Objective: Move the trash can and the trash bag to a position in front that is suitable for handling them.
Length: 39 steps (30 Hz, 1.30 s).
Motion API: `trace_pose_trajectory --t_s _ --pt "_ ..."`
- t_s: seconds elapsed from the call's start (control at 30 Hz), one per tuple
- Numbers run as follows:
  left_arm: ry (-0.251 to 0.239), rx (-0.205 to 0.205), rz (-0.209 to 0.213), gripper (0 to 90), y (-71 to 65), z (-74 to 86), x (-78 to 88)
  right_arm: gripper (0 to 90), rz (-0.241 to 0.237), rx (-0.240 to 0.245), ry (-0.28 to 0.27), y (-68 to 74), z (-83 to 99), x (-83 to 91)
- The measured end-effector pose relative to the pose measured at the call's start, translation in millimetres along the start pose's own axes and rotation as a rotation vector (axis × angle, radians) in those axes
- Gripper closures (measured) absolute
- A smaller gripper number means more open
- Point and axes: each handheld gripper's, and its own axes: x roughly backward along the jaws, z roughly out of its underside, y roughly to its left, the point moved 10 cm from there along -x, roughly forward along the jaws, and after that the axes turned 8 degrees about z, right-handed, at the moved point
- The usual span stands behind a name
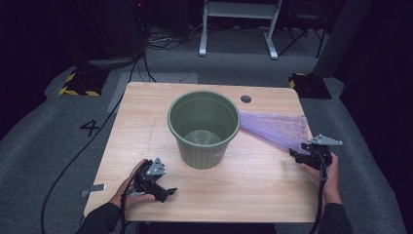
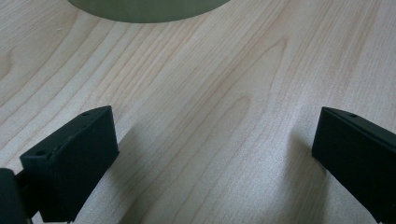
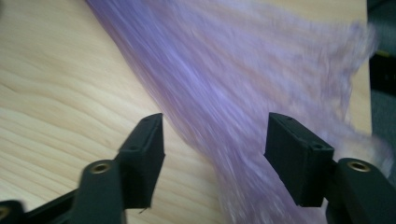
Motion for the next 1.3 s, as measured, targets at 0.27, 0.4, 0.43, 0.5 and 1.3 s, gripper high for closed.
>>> trace_pose_trajectory --t_s 0.27,0.4,0.43,0.5,1.3 --pt "0.0 0.0 0.0 0.0 0.0 0.0 0.0 29.1 -0.081 0.037 -0.09 36.1 -38.9 7.9" --pt "-0.001 -0.002 0.001 0.0 0.2 -0.2 -0.1 26.7 -0.129 0.048 -0.088 53.3 -52.4 -4.2" --pt "-0.001 -0.002 0.001 0.0 0.1 -0.2 -0.2 26.3 -0.132 0.055 -0.089 55.9 -55.6 -6.7" --pt "-0.001 -0.002 0.001 0.0 0.1 -0.3 -0.2 26.2 -0.142 0.065 -0.085 62.9 -64.0 -13.0" --pt "0.0 0.0 -0.001 0.0 0.1 -0.1 -0.1 30.4 -0.101 0.032 0.016 86.0 -68.9 -105.0"
